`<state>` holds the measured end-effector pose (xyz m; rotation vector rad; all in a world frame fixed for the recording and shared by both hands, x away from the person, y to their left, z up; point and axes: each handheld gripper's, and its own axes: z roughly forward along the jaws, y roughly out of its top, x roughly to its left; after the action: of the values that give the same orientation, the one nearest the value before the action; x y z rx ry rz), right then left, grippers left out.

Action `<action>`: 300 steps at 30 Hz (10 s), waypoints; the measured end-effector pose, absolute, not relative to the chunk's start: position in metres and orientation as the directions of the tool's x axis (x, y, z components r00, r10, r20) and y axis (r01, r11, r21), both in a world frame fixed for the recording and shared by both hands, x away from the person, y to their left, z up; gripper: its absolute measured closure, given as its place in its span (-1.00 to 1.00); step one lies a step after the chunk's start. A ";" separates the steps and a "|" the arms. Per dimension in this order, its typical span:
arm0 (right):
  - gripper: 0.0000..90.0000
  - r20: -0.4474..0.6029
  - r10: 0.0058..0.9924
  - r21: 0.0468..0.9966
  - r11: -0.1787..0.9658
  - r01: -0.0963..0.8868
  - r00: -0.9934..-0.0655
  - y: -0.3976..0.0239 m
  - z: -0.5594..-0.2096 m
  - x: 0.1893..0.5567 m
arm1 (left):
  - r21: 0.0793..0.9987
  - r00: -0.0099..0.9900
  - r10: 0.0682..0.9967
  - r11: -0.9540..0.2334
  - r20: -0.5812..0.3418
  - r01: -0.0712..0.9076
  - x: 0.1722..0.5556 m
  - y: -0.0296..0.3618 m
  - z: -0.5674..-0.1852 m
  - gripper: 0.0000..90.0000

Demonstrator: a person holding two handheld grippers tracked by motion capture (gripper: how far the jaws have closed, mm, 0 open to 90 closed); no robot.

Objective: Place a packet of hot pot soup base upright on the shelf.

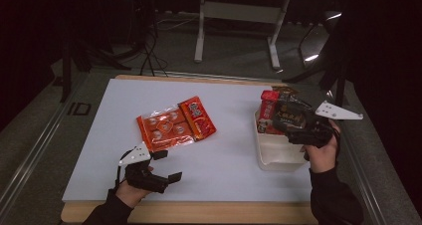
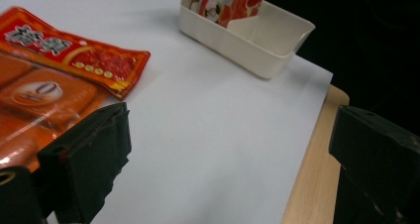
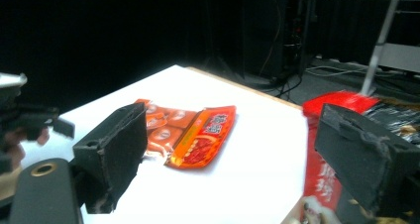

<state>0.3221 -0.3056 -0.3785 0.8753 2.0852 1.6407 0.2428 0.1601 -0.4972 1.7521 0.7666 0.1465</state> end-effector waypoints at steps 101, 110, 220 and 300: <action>-0.64 0.130 0.497 0.945 0.200 0.259 -0.858 -0.277 -0.417 0.245 | 0.687 0.456 0.890 -0.333 0.002 0.646 0.436 0.228 -0.535 1.00; -0.64 0.139 0.493 0.945 0.192 0.264 -0.859 -0.277 -0.417 0.245 | 0.650 0.494 0.869 -0.389 0.023 0.653 0.429 0.220 -0.532 1.00; -0.64 0.152 0.454 0.943 0.200 0.267 -0.878 -0.271 -0.419 0.242 | 0.669 0.706 0.700 -0.474 -0.109 0.573 0.410 0.098 -0.535 1.00; -0.66 0.062 0.500 0.935 0.273 0.226 -0.864 -0.263 -0.427 0.241 | 0.715 0.607 0.718 -0.222 -0.341 0.663 0.354 0.154 -0.542 -0.21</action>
<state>0.2410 -0.2631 -0.4267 0.6713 2.2993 1.6254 0.3542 0.1544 -0.5420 1.9398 1.0986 0.0773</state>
